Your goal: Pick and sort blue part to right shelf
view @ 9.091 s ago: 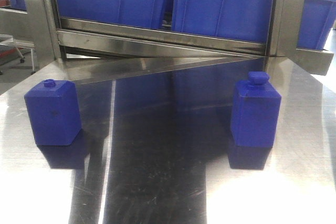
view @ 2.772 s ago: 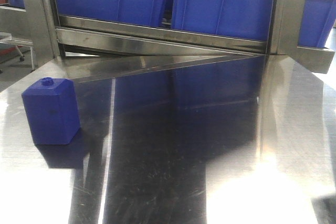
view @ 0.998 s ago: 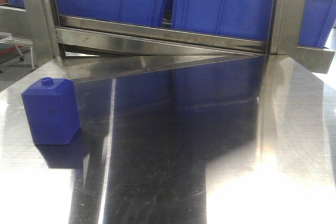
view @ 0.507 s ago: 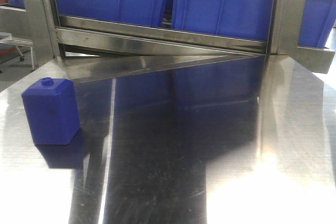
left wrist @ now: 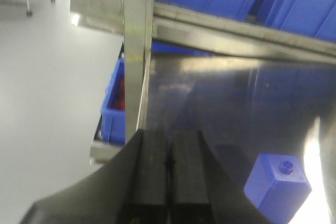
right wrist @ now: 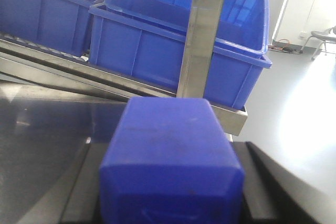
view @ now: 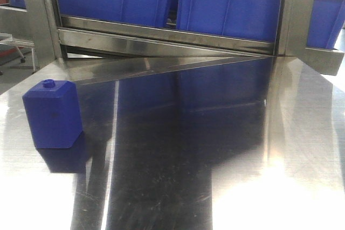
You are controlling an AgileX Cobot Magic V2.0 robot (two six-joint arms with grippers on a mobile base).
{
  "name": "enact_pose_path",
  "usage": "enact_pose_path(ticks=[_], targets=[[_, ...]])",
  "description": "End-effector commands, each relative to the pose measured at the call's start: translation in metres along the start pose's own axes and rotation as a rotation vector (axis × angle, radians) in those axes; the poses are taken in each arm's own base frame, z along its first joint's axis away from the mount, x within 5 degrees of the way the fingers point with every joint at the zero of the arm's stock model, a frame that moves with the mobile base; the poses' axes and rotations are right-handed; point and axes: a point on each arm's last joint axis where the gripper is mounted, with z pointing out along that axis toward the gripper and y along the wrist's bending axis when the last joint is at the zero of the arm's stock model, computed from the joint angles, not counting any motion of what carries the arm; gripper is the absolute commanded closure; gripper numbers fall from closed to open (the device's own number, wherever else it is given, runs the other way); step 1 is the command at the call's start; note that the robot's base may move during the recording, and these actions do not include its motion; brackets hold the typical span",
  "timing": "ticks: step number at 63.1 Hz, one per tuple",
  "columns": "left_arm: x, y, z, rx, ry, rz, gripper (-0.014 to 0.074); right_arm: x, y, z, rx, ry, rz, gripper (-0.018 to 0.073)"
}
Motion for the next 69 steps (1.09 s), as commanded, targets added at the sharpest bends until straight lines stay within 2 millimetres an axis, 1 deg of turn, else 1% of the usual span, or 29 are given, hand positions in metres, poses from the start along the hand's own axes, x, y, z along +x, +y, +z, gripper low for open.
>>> enact_pose_path(ticks=[1,9,17,19,23,29,34,40,51,56,59,69], targets=[[-0.022,-0.002,0.008,0.010,-0.028,-0.021,0.0461,-0.017,-0.002,-0.001,0.015,-0.107,-0.007,0.0135],[-0.027,-0.003,0.024,0.009,0.091,-0.022,0.0458,-0.017,-0.002,-0.001,0.015,-0.107,-0.007,0.0135],[-0.037,-0.004,0.038,0.010,0.163,-0.022,0.0447,-0.017,-0.002,-0.001,0.015,-0.107,-0.007,0.0135],[-0.039,-0.005,0.042,0.012,0.182,-0.022,0.0426,-0.017,-0.002,-0.001,0.015,-0.107,-0.007,0.0135],[-0.042,-0.007,0.050,0.025,0.220,-0.017,0.0349,-0.017,-0.002,-0.001,0.015,-0.107,-0.007,0.0135],[-0.046,-0.013,0.061,0.049,0.265,-0.027,0.0195,-0.017,-0.002,-0.001,0.015,-0.107,-0.007,0.0135],[-0.050,-0.020,0.069,0.075,0.286,-0.028,0.0132,-0.017,-0.002,-0.001,0.015,-0.107,-0.007,0.0135],[-0.051,-0.030,0.078,0.104,0.311,-0.011,0.0130,-0.017,-0.002,-0.001,0.015,-0.107,-0.007,0.0135],[-0.052,-0.049,0.098,0.134,0.389,-0.051,0.0129,-0.017,-0.002,-0.001,0.015,-0.107,-0.007,0.0135],[-0.052,-0.059,0.108,0.125,0.450,-0.041,0.0129,-0.017,-0.002,-0.001,0.015,-0.107,-0.007,0.0135],[-0.053,-0.068,0.116,0.120,0.501,-0.040,0.0129,-0.017,-0.002,-0.001,0.015,-0.107,-0.007,0.0135],[-0.057,-0.089,0.137,0.090,0.640,-0.085,0.0130,-0.017,-0.002,-0.001,0.015,-0.107,-0.007,0.0135]])
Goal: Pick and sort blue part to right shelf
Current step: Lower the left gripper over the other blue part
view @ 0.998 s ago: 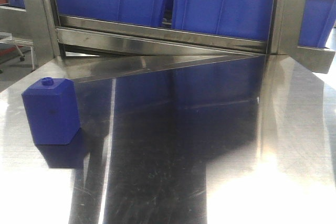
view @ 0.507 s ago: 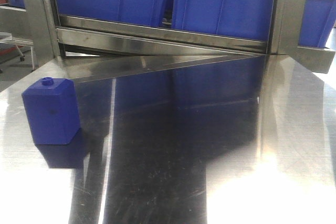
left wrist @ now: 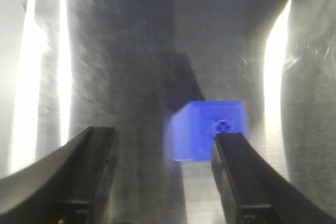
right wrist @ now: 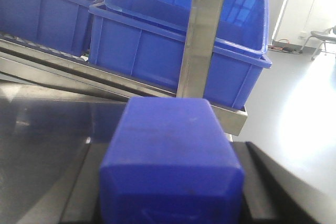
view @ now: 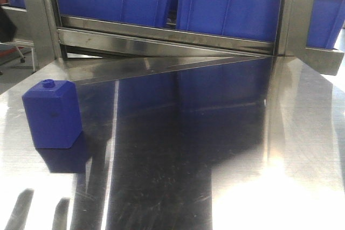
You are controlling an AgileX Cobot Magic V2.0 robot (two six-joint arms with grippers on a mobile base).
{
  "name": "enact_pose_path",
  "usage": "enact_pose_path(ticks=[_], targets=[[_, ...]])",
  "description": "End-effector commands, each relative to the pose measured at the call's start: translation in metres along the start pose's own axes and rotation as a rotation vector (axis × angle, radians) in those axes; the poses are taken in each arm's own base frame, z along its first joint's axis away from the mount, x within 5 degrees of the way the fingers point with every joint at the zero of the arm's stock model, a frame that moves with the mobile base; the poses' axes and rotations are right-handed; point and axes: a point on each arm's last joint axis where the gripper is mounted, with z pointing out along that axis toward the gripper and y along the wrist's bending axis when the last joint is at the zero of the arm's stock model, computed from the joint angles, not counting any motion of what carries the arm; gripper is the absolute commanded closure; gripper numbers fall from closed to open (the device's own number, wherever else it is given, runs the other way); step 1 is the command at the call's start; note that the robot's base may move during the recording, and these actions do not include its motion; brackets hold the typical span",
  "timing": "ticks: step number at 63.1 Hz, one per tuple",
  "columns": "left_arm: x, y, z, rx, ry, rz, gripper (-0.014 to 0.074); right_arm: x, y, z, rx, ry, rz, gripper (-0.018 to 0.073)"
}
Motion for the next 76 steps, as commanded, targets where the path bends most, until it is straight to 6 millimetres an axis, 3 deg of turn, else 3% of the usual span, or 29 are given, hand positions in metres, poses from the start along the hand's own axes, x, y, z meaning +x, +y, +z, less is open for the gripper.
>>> enact_pose_path(ticks=[1,27,47,76], targets=[[-0.019,-0.014,-0.004,0.017,-0.018,-0.041,0.0130,-0.017,-0.002,-0.001,0.015,-0.108,-0.007,0.0135],[-0.042,-0.054,0.028,-0.040,0.239,-0.027,0.0130,-0.017,-0.002,-0.001,0.015,-0.108,-0.007,0.0135],[-0.047,-0.060,0.049,-0.106,0.372,-0.025,0.0130,-0.017,-0.002,-0.001,0.015,-0.108,-0.007,0.0135],[-0.046,-0.058,0.049,-0.130,0.380,-0.050,0.0129,-0.017,-0.002,-0.001,0.015,-0.108,-0.007,0.0135]])
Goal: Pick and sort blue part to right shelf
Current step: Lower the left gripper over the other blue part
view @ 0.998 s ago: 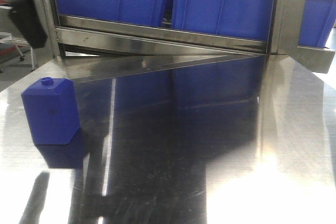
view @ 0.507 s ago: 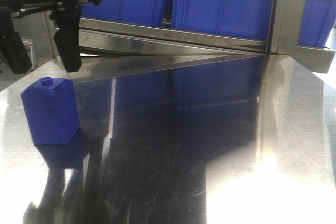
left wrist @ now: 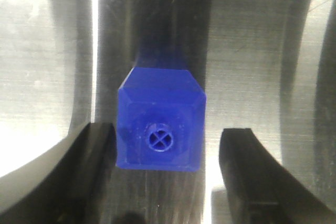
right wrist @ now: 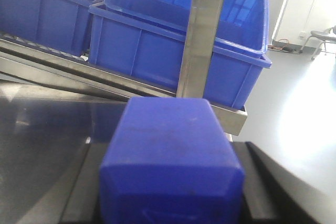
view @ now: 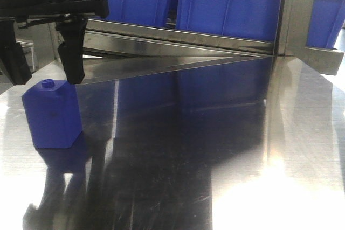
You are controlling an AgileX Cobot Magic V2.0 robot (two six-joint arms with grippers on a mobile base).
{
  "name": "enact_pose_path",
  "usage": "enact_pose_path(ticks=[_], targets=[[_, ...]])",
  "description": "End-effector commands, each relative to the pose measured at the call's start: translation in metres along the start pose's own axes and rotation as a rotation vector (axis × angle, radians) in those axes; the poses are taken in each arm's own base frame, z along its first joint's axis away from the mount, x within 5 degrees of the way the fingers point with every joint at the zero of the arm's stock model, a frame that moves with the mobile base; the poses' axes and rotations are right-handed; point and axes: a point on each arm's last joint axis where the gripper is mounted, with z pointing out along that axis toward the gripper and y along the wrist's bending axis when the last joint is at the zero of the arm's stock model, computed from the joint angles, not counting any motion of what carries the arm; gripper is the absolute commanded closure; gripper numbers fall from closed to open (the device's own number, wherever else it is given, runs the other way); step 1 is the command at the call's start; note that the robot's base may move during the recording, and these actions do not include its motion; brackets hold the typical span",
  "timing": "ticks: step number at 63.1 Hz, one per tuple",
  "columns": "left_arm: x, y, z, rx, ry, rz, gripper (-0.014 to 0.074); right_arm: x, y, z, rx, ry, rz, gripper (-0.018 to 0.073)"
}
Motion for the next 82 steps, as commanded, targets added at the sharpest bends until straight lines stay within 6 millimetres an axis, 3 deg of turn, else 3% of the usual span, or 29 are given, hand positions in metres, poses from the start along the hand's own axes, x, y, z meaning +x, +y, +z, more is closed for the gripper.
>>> enact_pose_path(ticks=[1,16,34,53,82], targets=[[0.000,0.000,-0.024,0.032,-0.068,-0.008,0.0129,-0.017,-0.002,-0.001,0.015,-0.108,-0.007,0.0135],[0.000,0.001,-0.024,0.011,-0.072,-0.001,0.0108,-0.017,-0.002,-0.001,0.015,-0.108,-0.007,0.0135],[0.000,0.001,-0.024,0.020,-0.070,-0.018,0.0022,-0.017,-0.002,-0.001,0.015,-0.108,-0.007,0.0135],[-0.002,-0.001,-0.022,0.034,-0.078,-0.022,0.0022,-0.017,-0.002,-0.001,0.015,-0.108,-0.007,0.0135],[-0.007,-0.004,0.010,-0.022,0.015,-0.015,0.0022,-0.017,-0.002,-0.001,0.015,-0.108,-0.007,0.0135]])
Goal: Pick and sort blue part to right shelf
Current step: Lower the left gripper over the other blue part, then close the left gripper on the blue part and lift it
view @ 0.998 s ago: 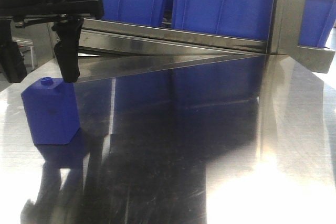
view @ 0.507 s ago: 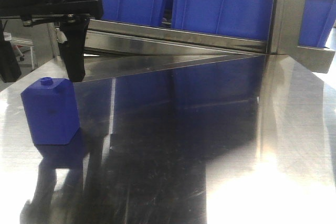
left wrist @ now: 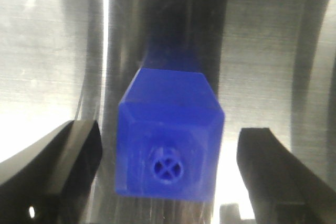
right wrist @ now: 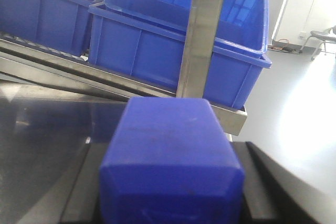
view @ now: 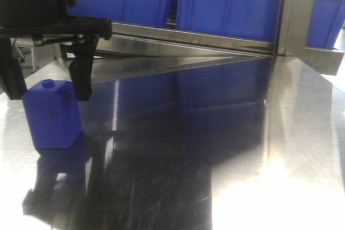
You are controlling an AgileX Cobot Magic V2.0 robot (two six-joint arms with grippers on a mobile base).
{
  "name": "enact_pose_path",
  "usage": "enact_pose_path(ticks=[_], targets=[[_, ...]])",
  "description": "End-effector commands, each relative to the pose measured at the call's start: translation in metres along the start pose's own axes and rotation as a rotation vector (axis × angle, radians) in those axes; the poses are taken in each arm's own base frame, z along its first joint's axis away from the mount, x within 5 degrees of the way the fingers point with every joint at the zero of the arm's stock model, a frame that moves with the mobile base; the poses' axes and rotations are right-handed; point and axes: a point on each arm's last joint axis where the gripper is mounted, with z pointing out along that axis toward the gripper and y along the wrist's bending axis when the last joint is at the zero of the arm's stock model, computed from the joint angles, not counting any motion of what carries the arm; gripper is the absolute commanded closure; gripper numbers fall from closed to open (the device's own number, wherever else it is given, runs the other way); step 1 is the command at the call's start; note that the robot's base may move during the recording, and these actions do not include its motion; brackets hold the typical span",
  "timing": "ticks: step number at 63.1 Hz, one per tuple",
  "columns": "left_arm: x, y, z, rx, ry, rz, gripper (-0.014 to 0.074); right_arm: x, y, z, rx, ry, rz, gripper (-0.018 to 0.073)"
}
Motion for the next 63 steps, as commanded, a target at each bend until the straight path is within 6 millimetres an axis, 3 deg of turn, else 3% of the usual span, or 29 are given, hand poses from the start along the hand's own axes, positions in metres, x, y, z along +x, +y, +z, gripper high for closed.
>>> enact_pose_path(ticks=[1,40,63], targets=[[-0.0009,0.0001,-0.0136,0.023,-0.037,-0.006,0.0022,-0.0165,-0.0017,-0.0012,0.015,-0.108,-0.007,0.0135],[-0.0012,0.0017,-0.0053,0.031,-0.037,0.006,0.0024,-0.0146,-0.0016,-0.0007,0.014,-0.102,-0.007,0.0135],[-0.0009,0.0012,-0.0053,0.037,-0.033,0.006,0.0178,-0.0146,-0.0016,-0.0007,0.014,-0.102,-0.007,0.0135]])
